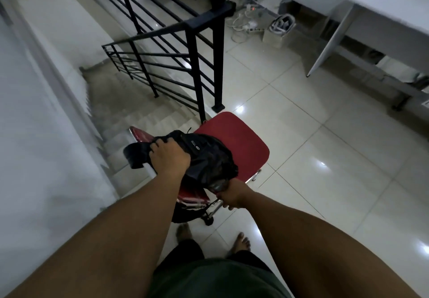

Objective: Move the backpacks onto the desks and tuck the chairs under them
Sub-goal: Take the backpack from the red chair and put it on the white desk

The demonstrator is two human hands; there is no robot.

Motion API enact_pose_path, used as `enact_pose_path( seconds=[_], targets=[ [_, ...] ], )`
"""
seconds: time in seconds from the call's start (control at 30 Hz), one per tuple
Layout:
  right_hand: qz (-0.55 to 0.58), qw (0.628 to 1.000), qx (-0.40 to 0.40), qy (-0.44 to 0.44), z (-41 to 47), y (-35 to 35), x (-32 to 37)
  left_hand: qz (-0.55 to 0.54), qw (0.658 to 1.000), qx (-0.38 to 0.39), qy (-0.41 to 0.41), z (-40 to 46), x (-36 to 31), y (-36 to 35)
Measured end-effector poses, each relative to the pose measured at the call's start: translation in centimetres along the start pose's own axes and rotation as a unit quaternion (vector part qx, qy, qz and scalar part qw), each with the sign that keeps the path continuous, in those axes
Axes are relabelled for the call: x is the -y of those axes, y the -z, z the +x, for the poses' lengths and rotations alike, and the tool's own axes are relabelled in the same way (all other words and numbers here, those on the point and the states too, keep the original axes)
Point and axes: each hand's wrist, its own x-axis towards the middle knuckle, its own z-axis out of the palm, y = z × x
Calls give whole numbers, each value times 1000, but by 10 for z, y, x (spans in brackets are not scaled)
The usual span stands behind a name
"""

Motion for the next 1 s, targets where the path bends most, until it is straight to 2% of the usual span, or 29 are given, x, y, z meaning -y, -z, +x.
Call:
enact_pose_path(
  seconds=[0.1, 0.2, 0.33, 0.43, 0.63, 0.77, 0.9, 1.0],
  targets=[
    [59, 998, -14, -17, 3, -9, 22, 51, 999, 8, -15, 19, 0, 9],
    [82, 996, -37, -9, 7, -15, 39, 108, 992, 62, -24, 39, 2, 19],
    [182, 982, -14, -44, 10, -16, 68, 266, 951, 150, -42, 58, 5, 38],
    [234, 969, 27, -69, 12, -20, 89, 307, 931, 186, -69, 66, 4, 48],
    [385, 917, 46, -94, 7, -22, 98, 284, 921, 249, -97, 82, 13, 53],
    [352, 931, 57, -74, 9, -23, 95, 226, 910, 322, -129, 96, 18, 53],
    [379, 921, 65, -70, 10, -26, 91, 203, 905, 334, -168, 100, 21, 55],
    [399, 912, 58, -77, 12, -24, 96, 176, 919, 286, -206, 109, 25, 54]
  ],
)
